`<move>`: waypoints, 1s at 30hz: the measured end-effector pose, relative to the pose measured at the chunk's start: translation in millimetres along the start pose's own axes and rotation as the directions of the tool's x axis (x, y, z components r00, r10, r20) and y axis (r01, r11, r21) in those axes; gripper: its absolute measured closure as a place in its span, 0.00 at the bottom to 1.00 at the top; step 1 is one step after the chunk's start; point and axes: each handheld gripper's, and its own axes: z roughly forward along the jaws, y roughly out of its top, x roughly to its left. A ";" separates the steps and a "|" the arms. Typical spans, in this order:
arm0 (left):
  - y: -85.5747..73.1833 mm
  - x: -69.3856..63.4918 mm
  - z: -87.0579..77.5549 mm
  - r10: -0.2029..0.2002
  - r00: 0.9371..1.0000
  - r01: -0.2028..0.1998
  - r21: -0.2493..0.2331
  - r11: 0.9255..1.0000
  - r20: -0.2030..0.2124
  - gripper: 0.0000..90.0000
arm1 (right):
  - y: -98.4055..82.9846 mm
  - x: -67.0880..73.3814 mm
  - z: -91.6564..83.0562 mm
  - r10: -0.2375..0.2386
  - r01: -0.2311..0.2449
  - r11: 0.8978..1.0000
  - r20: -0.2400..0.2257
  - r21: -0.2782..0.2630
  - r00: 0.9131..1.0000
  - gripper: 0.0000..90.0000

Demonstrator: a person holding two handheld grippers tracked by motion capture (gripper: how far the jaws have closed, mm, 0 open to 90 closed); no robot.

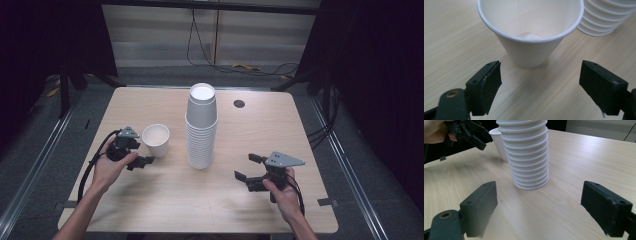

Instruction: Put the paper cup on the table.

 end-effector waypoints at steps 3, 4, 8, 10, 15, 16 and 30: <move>-4.2 -4.5 -3.6 0.006 1.000 -0.005 -0.051 0.999 0.014 0.20 | -0.5 0.1 -0.7 -0.001 0.001 1.000 0.009 0.002 1.000 0.15; -6.0 -6.1 -5.0 0.007 1.000 -0.006 -0.061 0.998 0.011 0.20 | -0.6 -0.1 -0.9 0.000 0.000 1.000 0.010 0.000 1.000 0.15; -12.7 -12.7 -8.2 -0.007 1.000 0.007 -0.098 0.995 0.003 0.20 | -1.4 -1.8 -0.7 0.000 0.000 1.000 0.013 -0.003 1.000 0.15; -15.3 -16.0 -10.1 -0.004 1.000 0.004 -0.110 0.994 -0.005 0.20 | -2.4 -1.5 0.0 0.005 -0.005 1.000 0.015 0.002 1.000 0.15; -21.9 -26.6 -11.1 0.002 1.000 -0.002 -0.136 0.991 0.003 0.19 | -3.2 -0.9 1.6 -0.003 0.003 1.000 0.012 0.006 1.000 0.15; -22.7 -29.7 -10.9 -0.003 1.000 0.005 -0.142 0.990 0.010 0.19 | -3.3 -0.8 1.7 -0.001 0.000 1.000 0.014 0.008 1.000 0.15; -39.3 -70.5 -13.3 -0.002 0.998 0.015 -0.202 0.979 0.067 0.19 | -4.7 0.5 1.5 -0.007 0.006 1.000 0.014 0.018 1.000 0.15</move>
